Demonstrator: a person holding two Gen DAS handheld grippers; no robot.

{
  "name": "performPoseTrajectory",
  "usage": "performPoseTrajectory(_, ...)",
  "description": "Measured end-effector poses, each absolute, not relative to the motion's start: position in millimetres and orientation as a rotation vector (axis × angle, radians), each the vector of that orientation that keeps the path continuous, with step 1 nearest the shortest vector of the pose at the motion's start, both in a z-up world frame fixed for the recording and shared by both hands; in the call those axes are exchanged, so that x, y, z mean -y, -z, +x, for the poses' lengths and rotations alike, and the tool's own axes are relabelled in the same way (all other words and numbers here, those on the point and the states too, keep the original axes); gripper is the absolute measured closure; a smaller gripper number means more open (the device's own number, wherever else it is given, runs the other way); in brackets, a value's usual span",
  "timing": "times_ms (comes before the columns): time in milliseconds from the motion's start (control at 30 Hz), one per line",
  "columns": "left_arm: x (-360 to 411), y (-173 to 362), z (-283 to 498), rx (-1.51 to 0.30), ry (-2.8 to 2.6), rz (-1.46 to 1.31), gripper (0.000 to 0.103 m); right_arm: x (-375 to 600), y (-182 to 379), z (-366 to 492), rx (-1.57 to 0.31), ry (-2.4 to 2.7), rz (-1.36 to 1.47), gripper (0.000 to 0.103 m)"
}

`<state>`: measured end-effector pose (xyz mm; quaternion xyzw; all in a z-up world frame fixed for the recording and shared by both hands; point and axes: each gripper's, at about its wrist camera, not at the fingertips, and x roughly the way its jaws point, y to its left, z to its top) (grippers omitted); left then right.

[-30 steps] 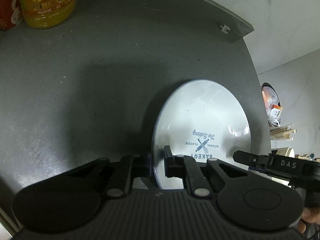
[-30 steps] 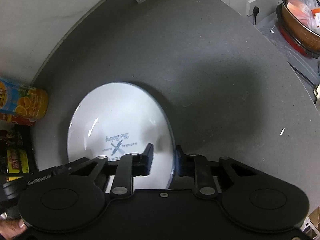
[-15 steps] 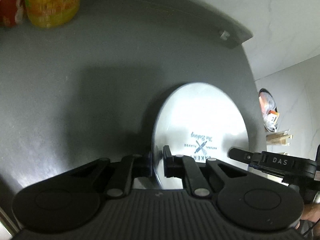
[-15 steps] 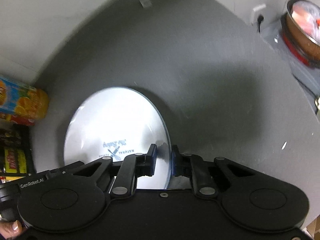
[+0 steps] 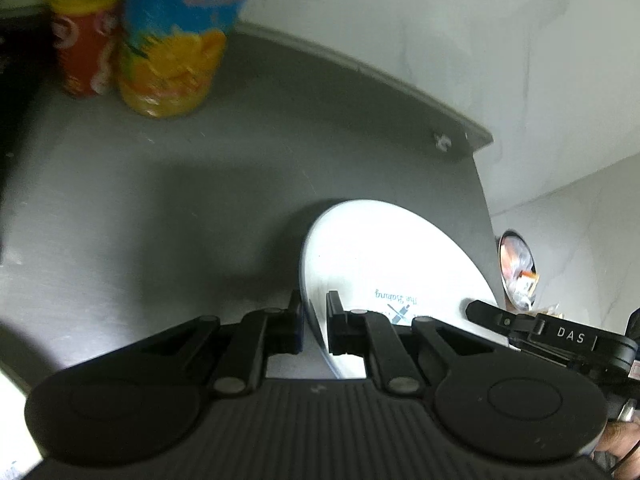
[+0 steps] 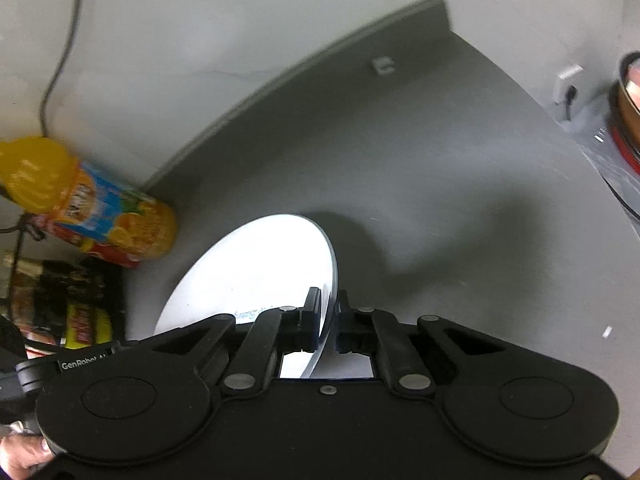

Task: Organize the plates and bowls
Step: 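Lift the 'Bakery' plate edge-on and carry it over the plate stack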

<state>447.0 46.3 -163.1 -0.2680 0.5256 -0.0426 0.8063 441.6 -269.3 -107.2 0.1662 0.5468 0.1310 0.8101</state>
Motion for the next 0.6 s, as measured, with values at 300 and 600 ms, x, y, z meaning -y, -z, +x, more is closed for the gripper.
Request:
performPoseTrajectory(300,-83,118,412,-1.006,0.028,-0.624,0.094,229,64,448,-1.098,-0.417,0.27,0.096)
performPoseTrajectory(600,-105,98,368,-0.935,-0.064,-0.662,0.094,195,44,428,-1.076,-0.506,0.235,0.096)
